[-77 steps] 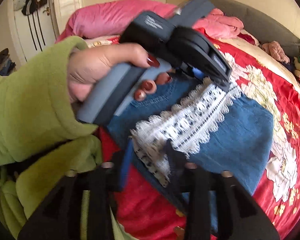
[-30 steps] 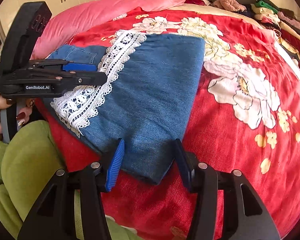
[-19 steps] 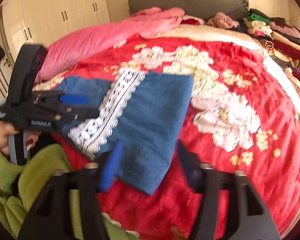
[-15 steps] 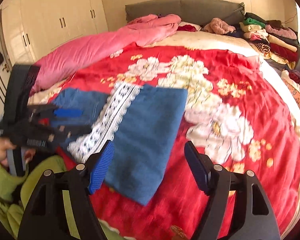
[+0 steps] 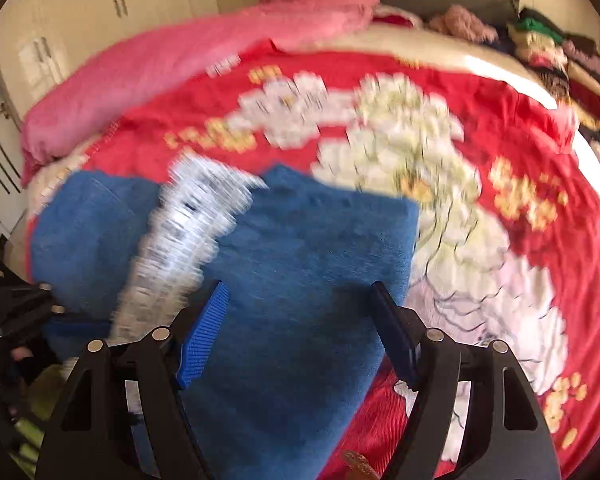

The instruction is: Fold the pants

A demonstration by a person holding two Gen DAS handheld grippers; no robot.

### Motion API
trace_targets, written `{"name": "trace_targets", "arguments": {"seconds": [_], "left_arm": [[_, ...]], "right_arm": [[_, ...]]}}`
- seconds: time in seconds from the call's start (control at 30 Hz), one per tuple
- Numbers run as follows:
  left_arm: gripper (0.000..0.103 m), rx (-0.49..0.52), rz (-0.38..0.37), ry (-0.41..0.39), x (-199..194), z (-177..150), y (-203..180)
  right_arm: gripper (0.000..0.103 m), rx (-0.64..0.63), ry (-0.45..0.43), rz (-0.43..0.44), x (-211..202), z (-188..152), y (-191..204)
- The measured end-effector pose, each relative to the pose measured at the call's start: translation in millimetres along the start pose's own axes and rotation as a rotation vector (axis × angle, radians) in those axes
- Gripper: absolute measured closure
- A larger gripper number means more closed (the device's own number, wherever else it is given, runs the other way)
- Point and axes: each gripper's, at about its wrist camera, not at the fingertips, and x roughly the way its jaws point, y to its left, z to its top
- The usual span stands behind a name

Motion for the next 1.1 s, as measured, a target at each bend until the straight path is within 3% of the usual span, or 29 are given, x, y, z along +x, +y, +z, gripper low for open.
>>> {"name": "trace_targets", "arguments": {"seconds": [0.1,0.33,0.47,0.5,0.53,0.57,0.8,1.1], "left_arm": [[0.044,-0.006,-0.002,0.002,-1,0,0],[0.043,-0.018,0.011,-0.021,-14,2,1],[0.034,-0.026,0.023,-0.048,-26,4,2],[0.031,-0.026,0.026,-0.059,-30,5,2],[0.03,-0.027,0.032,-0.068,-34,5,2],[0.026,-0.026,0.038,-0.076,-38,5,2],[0.01,-0.025,0.081,-0.138,-68,4,3],[0.01,-0.049,0.131,-0.19,-99,-7,13]], "right_arm": [[0.031,-0.009,-0.018,-0.009,-1,-2,2],[0.031,0.069,-0.155,0.015,-61,-8,-11],[0.031,0.086,-0.206,0.002,-87,-12,-13],[0.029,0.088,-0.215,0.003,-93,-14,-13],[0.011,0.091,-0.226,0.005,-100,-14,-12],[0.006,0.095,-0.246,0.001,-106,-14,-11],[0.005,0.064,-0.324,0.009,-143,-3,7],[0.005,-0.007,-0.357,0.021,-163,15,46]]}}
